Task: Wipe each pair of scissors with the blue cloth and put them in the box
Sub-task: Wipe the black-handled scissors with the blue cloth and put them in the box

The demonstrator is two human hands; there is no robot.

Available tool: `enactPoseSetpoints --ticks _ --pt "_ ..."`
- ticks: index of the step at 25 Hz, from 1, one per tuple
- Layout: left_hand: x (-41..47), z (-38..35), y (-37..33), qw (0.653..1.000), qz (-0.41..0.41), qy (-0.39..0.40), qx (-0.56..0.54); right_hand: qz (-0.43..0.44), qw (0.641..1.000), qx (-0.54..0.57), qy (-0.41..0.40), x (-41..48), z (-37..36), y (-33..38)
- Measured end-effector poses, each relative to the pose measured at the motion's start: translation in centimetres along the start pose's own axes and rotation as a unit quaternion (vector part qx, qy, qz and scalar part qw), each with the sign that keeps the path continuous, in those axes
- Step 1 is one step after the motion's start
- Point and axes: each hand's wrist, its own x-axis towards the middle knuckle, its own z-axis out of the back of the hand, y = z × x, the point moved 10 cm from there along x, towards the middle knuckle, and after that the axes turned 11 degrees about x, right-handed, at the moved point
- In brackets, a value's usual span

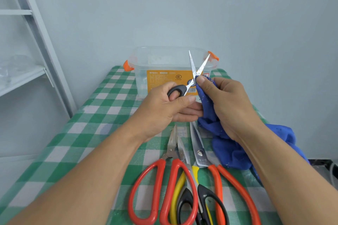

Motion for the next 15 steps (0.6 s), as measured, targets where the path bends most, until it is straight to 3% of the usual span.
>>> enactPoseSetpoints --ticks 6,11,15 --pt "-0.1 -0.8 -0.2 0.999 -0.008 0.009 0.048 0.014 0.999 0.000 -0.037 0.0 0.9 0.7" --pt "-0.1 -0.5 0.0 0.996 -0.011 0.011 0.090 0.006 1.000 0.013 -0.017 -0.5 0.5 1.1" --pt "0.0 1.3 0.2 0.991 -0.003 -0.037 0.132 0.019 0.999 -0.041 0.020 -0.5 0.1 1.3"
